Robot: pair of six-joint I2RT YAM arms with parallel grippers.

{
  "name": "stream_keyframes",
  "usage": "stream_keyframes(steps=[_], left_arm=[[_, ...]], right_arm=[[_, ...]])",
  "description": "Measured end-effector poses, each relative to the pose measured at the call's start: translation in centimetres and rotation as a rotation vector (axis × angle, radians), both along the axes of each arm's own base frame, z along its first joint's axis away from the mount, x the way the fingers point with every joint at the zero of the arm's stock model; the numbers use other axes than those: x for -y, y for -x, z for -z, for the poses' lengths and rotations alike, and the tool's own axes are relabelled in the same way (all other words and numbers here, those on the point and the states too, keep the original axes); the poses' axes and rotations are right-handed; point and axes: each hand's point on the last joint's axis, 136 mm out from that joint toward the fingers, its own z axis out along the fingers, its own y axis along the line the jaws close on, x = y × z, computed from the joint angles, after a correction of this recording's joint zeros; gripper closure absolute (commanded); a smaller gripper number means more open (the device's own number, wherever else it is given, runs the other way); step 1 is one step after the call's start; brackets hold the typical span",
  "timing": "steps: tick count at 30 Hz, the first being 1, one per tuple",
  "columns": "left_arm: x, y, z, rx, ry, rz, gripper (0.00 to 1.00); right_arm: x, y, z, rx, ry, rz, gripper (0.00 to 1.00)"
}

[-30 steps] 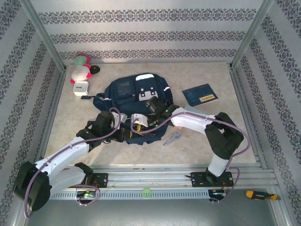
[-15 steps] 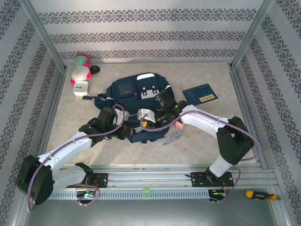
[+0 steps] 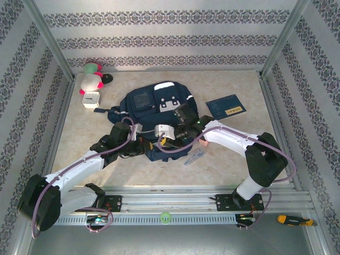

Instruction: Pack the student bag

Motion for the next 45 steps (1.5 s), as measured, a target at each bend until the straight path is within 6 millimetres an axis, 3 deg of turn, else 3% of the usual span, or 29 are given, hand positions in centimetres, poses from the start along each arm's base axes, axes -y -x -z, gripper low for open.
stream_keyframes(steps=[8, 16, 19, 25, 32, 41, 45], left_arm=[[0.4, 0.9, 0.8, -0.133, 0.121, -0.057, 1.00], [0.1, 0.7, -0.1, -0.096, 0.091, -0.007, 1.00], [0.1, 0.4, -0.4, -0.058, 0.006, 0.076, 1.00], [-1.5, -1.5, -2.0, 0.145, -0.247, 0.203, 1.00], [-3.9, -2.0, -0.6, 0.257, -0.479, 0.301, 1.00], [-7.4, -4.7, 0.6, 0.370, -0.733, 0.239, 1.00], [-8.8, -6.9, 0.9, 0.391, -0.794, 0.161, 1.00]], right_arm=[[1.1, 0.7, 1.4, 0.034, 0.027, -0.017, 1.00], [1.3, 0.6, 0.3, 0.070, 0.003, -0.020, 1.00], [1.6, 0.5, -0.2, 0.052, -0.020, -0.016, 1.00], [1.7, 0.9, -2.8, 0.022, -0.105, -0.010, 1.00], [1.9, 0.0, -5.4, -0.001, -0.161, 0.057, 1.00], [1.5, 0.2, -8.7, -0.007, -0.243, 0.072, 1.00], [1.5, 0.2, -10.7, 0.012, -0.287, 0.089, 1.00]])
